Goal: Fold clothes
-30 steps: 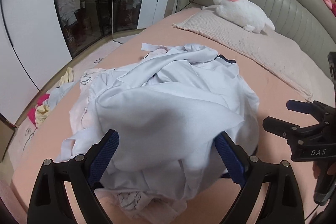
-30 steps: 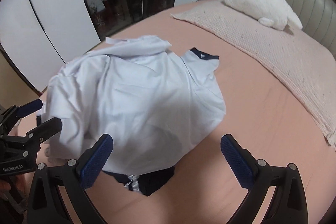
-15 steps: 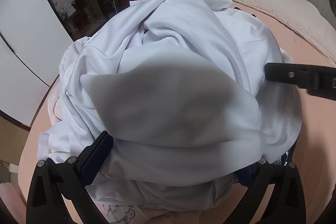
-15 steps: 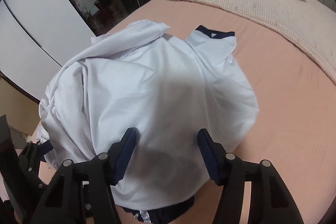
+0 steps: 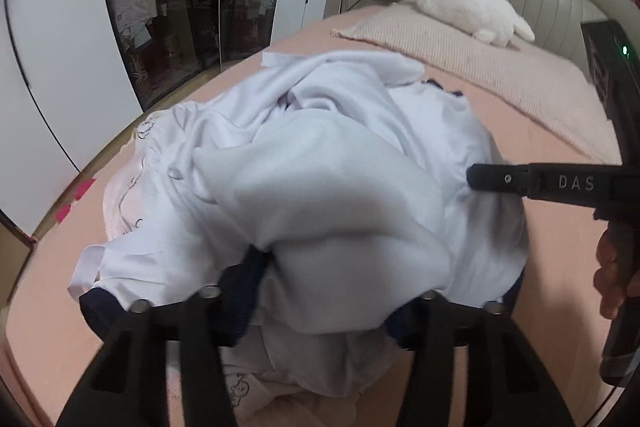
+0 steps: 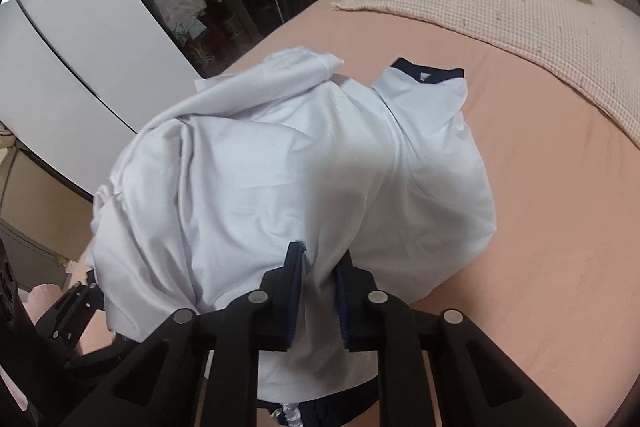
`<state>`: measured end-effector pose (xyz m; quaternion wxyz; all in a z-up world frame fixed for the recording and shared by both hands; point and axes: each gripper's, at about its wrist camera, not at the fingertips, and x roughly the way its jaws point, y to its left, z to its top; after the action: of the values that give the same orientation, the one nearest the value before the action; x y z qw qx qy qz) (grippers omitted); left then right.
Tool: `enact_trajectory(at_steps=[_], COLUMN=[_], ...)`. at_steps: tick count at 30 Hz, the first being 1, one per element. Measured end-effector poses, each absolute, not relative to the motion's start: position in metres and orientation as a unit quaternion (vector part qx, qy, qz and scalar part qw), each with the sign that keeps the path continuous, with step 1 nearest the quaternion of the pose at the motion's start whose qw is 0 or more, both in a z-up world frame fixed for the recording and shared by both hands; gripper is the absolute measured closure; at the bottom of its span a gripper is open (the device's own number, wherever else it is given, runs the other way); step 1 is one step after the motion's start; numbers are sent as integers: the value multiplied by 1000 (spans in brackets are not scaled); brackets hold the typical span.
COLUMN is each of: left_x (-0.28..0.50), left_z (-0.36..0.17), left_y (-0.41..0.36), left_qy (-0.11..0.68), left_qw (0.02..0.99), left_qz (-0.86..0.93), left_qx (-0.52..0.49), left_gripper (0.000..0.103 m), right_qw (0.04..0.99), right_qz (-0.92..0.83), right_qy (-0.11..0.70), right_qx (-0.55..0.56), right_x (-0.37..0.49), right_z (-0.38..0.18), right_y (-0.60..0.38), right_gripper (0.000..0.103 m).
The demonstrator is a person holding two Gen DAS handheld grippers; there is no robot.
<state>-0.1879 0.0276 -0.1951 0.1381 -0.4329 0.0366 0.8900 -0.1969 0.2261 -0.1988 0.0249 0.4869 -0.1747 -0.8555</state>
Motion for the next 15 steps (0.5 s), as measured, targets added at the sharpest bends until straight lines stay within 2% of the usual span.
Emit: enact_trajectory(at_steps=[1, 5, 10, 15], left_x=[-189, -195, -182, -169], left_z=[-190, -169, -131, -109], left_y=[24, 16, 28, 50], left_qy=[22, -16, -36, -8], left_qw=[142, 160, 190, 242], left_qz=[890, 892, 903, 901], left_qx=[-432, -422, -384, -360], left_gripper=[71, 87, 88, 88], right_qw=[29, 39, 45, 44], right_qz=[-858, -866, -879, -889], right_qy=[-176, -169, -147, -140], right_qx=[482, 470, 451, 433], right_x=[-195, -190, -175, -163], right_z=[-195, -177, -153, -133], right_y=[228, 232, 236, 243], right_gripper=[94, 95, 96, 96])
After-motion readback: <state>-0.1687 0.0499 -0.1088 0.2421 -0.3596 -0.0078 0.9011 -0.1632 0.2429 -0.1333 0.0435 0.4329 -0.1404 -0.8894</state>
